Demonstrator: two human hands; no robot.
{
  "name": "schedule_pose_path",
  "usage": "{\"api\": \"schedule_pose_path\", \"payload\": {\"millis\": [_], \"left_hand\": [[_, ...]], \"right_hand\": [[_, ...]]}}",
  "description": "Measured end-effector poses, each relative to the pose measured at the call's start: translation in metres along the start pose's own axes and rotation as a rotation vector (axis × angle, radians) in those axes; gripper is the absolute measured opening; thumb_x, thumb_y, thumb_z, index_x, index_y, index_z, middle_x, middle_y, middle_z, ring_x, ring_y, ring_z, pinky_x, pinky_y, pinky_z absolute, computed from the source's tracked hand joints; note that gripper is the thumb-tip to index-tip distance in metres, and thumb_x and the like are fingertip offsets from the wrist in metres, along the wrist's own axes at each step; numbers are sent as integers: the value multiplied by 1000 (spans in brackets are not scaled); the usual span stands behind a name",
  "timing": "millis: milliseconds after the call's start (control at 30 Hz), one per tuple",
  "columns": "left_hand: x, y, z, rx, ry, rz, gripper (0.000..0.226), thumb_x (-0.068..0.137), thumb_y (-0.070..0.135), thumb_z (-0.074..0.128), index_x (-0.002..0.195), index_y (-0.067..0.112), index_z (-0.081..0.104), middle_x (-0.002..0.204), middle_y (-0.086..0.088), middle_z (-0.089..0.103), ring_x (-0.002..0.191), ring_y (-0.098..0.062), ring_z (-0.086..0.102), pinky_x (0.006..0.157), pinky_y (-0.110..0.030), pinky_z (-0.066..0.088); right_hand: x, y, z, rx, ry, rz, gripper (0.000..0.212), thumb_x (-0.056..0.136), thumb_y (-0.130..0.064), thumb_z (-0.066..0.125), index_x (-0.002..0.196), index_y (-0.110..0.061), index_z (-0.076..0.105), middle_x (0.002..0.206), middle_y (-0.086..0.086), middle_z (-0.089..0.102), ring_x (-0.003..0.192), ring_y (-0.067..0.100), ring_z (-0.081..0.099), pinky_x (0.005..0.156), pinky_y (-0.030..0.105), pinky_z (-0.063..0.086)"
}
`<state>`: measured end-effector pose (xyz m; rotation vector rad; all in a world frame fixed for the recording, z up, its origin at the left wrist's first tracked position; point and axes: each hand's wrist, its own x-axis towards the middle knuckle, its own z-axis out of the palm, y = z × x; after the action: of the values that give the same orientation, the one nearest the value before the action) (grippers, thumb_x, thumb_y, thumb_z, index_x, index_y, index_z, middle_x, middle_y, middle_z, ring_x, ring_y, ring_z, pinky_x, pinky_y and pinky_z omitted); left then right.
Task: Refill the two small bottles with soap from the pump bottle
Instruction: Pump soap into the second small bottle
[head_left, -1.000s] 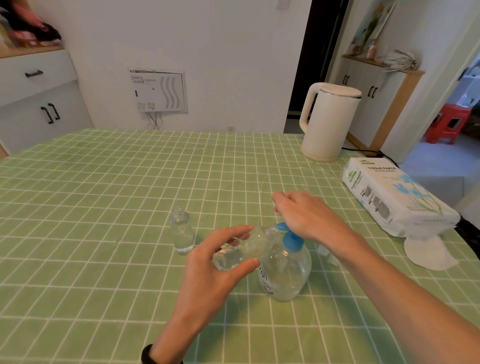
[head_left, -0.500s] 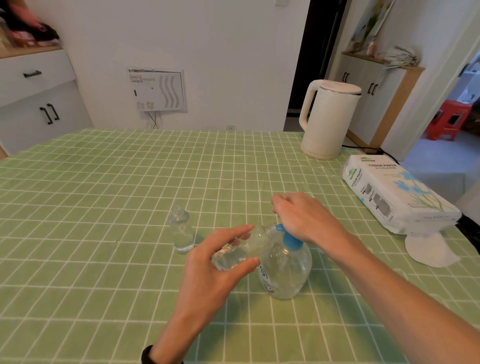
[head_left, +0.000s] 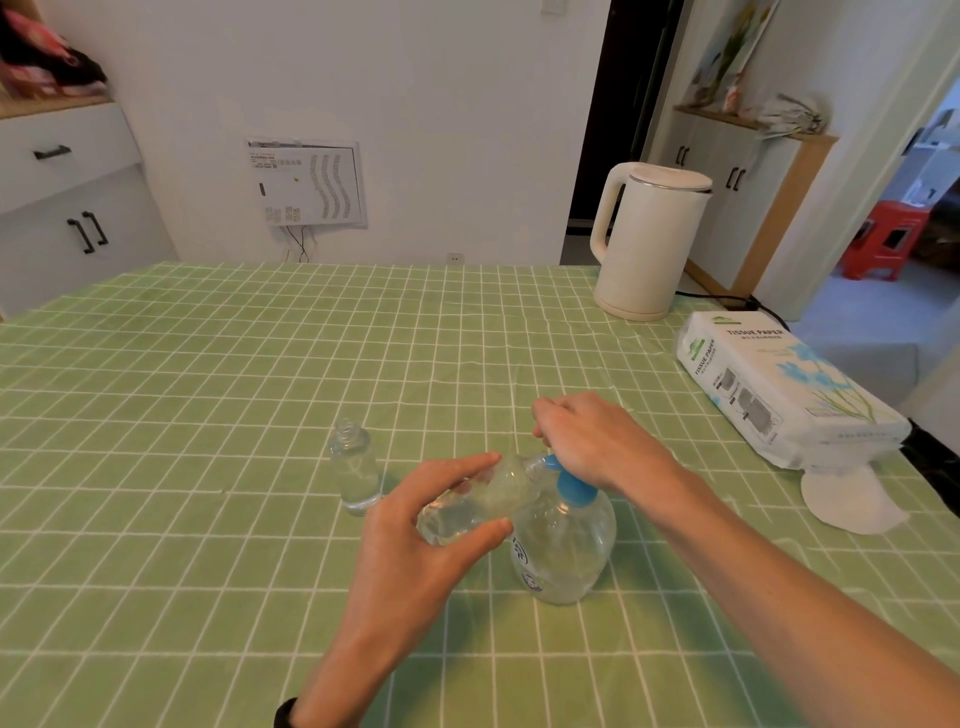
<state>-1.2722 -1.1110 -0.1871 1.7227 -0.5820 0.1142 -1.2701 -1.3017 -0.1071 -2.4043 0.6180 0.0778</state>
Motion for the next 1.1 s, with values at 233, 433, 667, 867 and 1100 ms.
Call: {"api": "schedule_pose_path", "payload": {"millis": [233,433,667,867,1100], "left_hand": [[-1,-1,-1,5,2,5,55,73,18,94,119,43,76,109,23,78,106,-7,70,89,-5,45],[0,0,-3,-2,0,5,55,74,17,93,119,41,76,109,23,78,106,-6,69,89,-3,44],[0,0,0,-7,-9,2,54,73,12,94,118,38,77,108,22,78,106,-6,70,89,-4,45],[-1,-1,0,-12,-9,-3,56,73,15,94,118,42,76,109,21,78,106,-8,69,89,-4,44],[-1,-2,-2,-15,7,-1,57,73,16,94,118,44,76,110,22,78,107,-6,69,89,-5,45]], "right_hand": [[1,1,-5,-4,26,-26,54,105,-43,36,104,-3,73,104,11,77,93,30,72,83,40,53],[1,0,-8,-18,45,-47,54,106,-43,35,93,-5,71,78,7,68,73,27,63,69,37,44],[-1,0,1,-19,4,7,54,105,-42,36,120,-5,73,123,15,76,114,34,71,101,46,53],[1,1,-5,-17,50,-36,54,105,-44,34,90,-5,68,106,10,78,90,29,71,83,41,52],[-1,-2,-8,-13,42,-41,57,106,-44,34,118,-2,72,123,17,76,111,35,72,95,40,53]]}}
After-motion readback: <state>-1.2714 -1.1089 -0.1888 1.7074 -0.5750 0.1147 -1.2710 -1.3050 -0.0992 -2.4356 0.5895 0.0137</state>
